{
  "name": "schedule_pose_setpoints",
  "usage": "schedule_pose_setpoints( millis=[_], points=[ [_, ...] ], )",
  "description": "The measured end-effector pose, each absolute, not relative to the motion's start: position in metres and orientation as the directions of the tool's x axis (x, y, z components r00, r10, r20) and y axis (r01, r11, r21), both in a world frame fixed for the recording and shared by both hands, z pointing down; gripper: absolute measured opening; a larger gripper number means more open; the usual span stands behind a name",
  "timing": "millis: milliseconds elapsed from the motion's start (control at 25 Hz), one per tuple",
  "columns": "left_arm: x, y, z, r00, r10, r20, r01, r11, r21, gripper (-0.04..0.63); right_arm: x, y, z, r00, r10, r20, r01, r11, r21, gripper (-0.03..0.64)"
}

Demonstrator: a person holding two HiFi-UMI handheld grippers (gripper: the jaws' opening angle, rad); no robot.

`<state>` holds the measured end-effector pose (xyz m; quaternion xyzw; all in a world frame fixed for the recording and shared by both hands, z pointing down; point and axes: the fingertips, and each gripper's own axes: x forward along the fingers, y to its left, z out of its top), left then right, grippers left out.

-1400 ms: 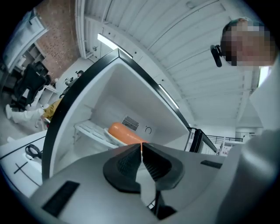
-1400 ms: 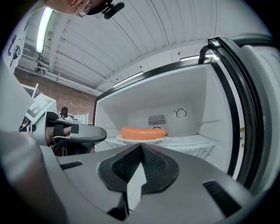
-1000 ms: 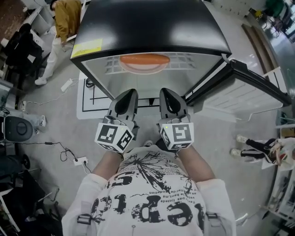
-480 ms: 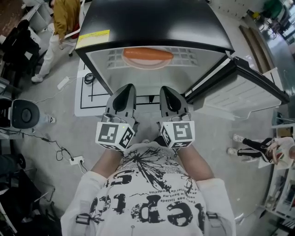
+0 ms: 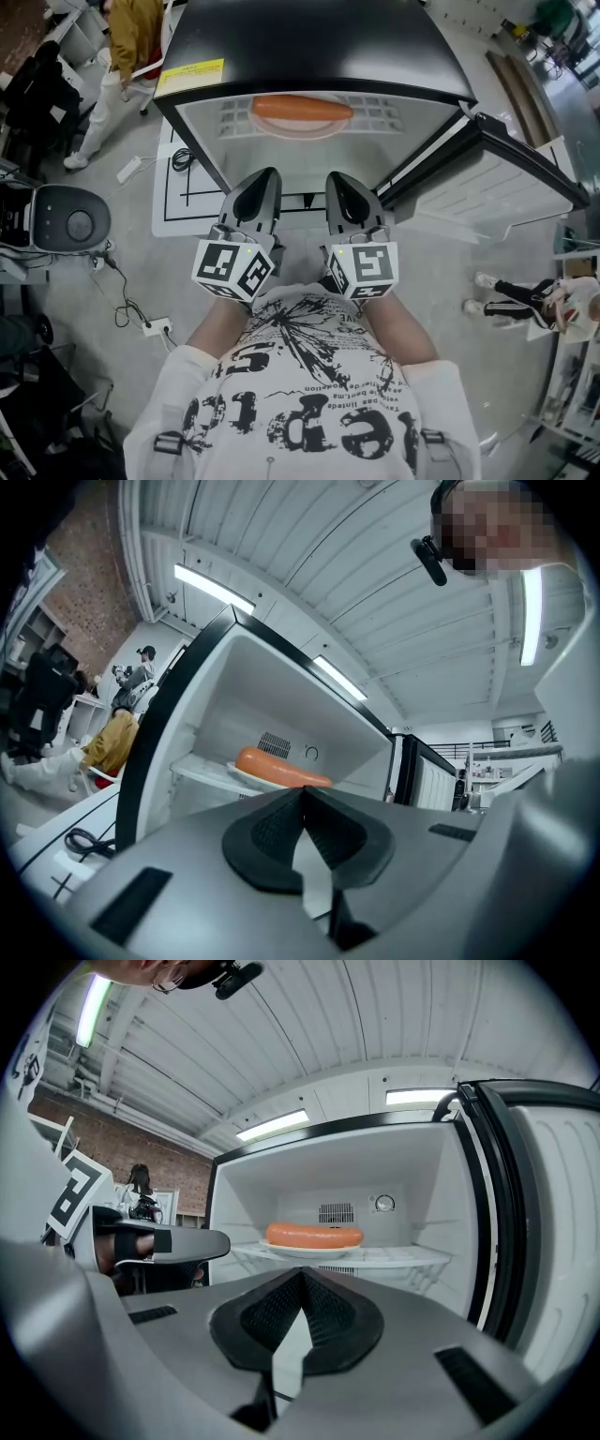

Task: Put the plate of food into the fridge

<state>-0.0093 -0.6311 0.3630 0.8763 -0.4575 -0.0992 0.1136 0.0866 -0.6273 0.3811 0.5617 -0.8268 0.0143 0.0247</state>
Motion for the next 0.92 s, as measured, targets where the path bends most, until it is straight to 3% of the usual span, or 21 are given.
schedule_pose_setpoints(
  millis=[200,480,920],
  points=[
    [0.004,-0.627,0.360,0.622,-0.779,-0.082,-0.716,-0.608,0.344,0.008,0.083,-0.623,0.373,-0.379,-0.924,0.041,-0.925,0.380,0.004,0.000],
    [0.005,-0.630,0.359,0.608,-0.790,-0.076,-0.730,-0.594,0.339,0.008,0.077,-0.621,0.370,-0.378,-0.925,0.027,-0.921,0.379,0.088,0.000],
    [0.012,-0.628,0.363,0.645,-0.762,-0.052,-0.717,-0.628,0.304,0.008,0.078,-0.624,0.371,-0.353,-0.935,0.032,-0.932,0.355,0.068,0.000]
  ],
)
